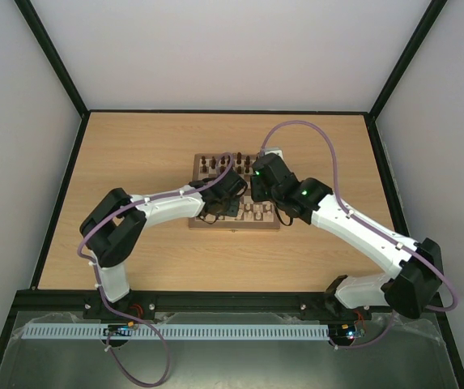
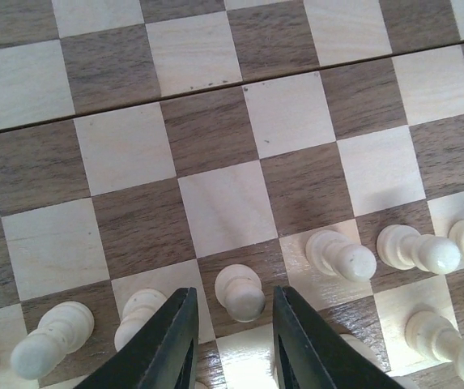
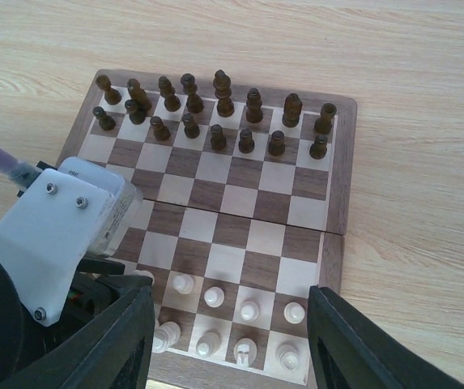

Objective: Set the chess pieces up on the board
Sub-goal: Place the chess piece on the chessboard.

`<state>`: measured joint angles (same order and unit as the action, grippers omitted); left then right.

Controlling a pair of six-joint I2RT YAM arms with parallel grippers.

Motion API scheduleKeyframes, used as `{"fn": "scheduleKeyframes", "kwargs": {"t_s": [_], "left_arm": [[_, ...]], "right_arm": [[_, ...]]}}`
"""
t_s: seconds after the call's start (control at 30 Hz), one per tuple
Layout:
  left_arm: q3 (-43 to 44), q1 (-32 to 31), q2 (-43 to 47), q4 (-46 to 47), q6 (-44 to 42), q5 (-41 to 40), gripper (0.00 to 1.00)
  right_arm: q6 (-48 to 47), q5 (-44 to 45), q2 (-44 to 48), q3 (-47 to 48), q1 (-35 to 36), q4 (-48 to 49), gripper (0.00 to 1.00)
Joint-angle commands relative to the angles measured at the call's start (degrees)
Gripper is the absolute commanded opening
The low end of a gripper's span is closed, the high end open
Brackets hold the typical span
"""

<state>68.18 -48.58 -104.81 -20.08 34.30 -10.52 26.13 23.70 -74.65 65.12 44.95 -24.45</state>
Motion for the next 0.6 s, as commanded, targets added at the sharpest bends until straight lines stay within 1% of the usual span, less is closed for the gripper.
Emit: {"fn": "scheduleKeyframes", "kwargs": {"t_s": [0.0, 0.27, 0.47, 0.57], "left_arm": [[0.39, -0.12, 3.30, -1.08, 0.50, -1.13, 0.29], [1.56, -0.11, 5.05, -1.34, 0.34, -1.60, 0.29], [1.24, -0.15, 8.41, -1.92, 0.63, -3.05, 0.36], [0.50, -0.11, 11.64, -1.96, 0.21, -4.73, 0.41]], "right_arm": [[-0.20, 0.03, -0.81, 0.13, -0.30, -0.24, 0.52], [-0.21, -0.19, -1.21, 0.18, -0.32, -0.34, 0.52], [-0.29, -0.98, -1.51, 0.35, -0.30, -0.45, 0.52], [-0.46, -2.19, -1.43, 0.22, -0.35, -0.02, 0.52]]}}
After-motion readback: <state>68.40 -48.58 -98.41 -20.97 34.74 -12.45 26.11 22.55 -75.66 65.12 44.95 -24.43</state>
